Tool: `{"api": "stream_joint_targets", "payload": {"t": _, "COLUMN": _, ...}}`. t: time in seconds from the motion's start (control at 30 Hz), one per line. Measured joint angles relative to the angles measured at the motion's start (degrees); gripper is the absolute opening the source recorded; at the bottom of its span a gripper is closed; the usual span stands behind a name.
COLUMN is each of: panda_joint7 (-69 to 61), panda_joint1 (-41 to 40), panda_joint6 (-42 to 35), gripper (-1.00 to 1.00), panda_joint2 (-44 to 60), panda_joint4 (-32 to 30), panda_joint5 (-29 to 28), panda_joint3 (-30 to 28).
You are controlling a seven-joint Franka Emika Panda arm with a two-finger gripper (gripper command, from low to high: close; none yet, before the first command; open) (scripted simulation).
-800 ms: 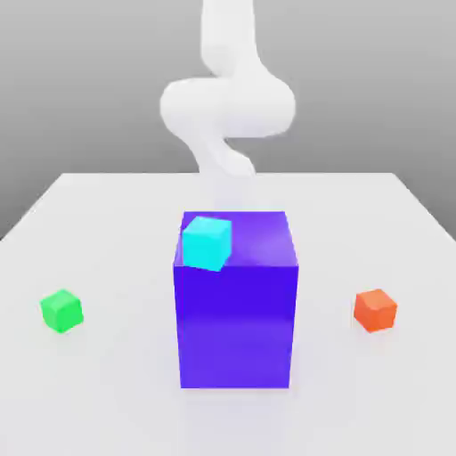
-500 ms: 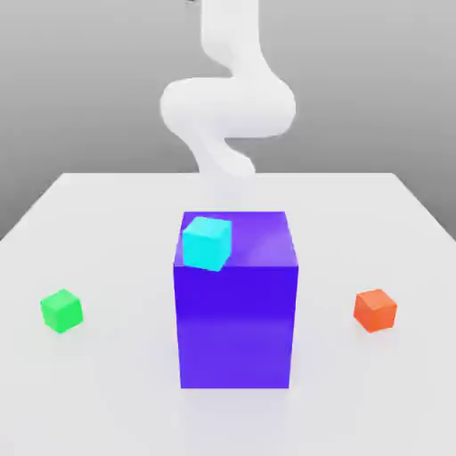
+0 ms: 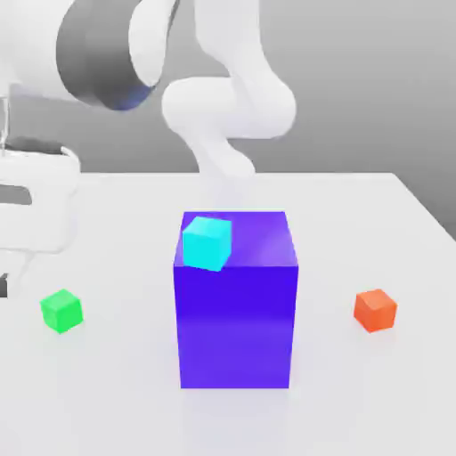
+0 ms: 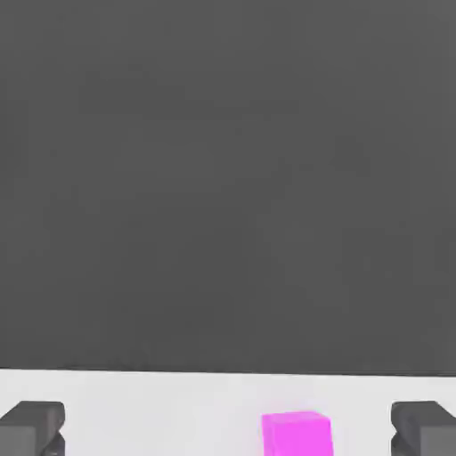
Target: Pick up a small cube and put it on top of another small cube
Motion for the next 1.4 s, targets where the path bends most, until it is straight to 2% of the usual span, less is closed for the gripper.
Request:
{"api": "stream_joint_targets", "payload": {"t": 0.27, "panda_joint7": -12.9, "panda_joint1": -8.75, "panda_joint6": 2.78, "gripper": 0.0, "panda_joint2": 16.92, "panda_joint4": 3.39, "panda_joint5": 6.03, "panda_joint3": 1.64}}
{"api": "stream_joint_targets", "payload": {"t": 0.4, "panda_joint7": -15.6, "panda_joint1": -11.39, "panda_joint6": 7.62, "gripper": 0.0, "panda_joint2": 25.19, "panda_joint4": 5.35, "panda_joint5": 8.16, "panda_joint3": 3.66}}
{"api": "stream_joint_targets", "payload": {"t": 0.43, "panda_joint7": -15.9, "panda_joint1": -11.74, "panda_joint6": 8.77, "gripper": -1.0, "panda_joint2": 26.78, "panda_joint4": 5.74, "panda_joint5": 8.53, "panda_joint3": 4.08}}
{"api": "stream_joint_targets", "payload": {"t": 0.63, "panda_joint7": -16.12, "panda_joint1": -11.91, "panda_joint6": 9.23, "gripper": -1.0, "panda_joint2": 27.56, "panda_joint4": 5.94, "panda_joint5": 8.81, "panda_joint3": 4.27}}
{"api": "stream_joint_targets", "payload": {"t": 0.77, "panda_joint7": -15.13, "panda_joint1": -10.95, "panda_joint6": 5.07, "gripper": -1.0, "panda_joint2": 22.0, "panda_joint4": 4.55, "panda_joint5": 7.35, "panda_joint3": 2.96}}
{"api": "stream_joint_targets", "payload": {"t": 0.87, "panda_joint7": -11.95, "panda_joint1": -9.44, "panda_joint6": 4.1, "gripper": -1.0, "panda_joint2": 16.57, "panda_joint4": 0.17, "panda_joint5": 4.24, "panda_joint3": -0.49}}
{"api": "stream_joint_targets", "payload": {"t": 1.13, "panda_joint7": 0.89, "panda_joint1": -6.88, "panda_joint6": 6.77, "gripper": -1.0, "panda_joint2": 1.66, "panda_joint4": -16.35, "panda_joint5": -7.17, "panda_joint3": -11.49}}
{"api": "stream_joint_targets", "payload": {"t": 1.3, "panda_joint7": 8.21, "panda_joint1": -9.4, "panda_joint6": 8.28, "gripper": -1.0, "panda_joint2": -8.04, "panda_joint4": -26.7, "panda_joint5": -13.01, "panda_joint3": -15.2}}
{"api": "stream_joint_targets", "payload": {"t": 1.4, "panda_joint7": 11.0, "panda_joint1": -12.03, "panda_joint6": 9.31, "gripper": -1.0, "panda_joint2": -13.38, "panda_joint4": -32.95, "panda_joint5": -14.25, "panda_joint3": -15.77}}
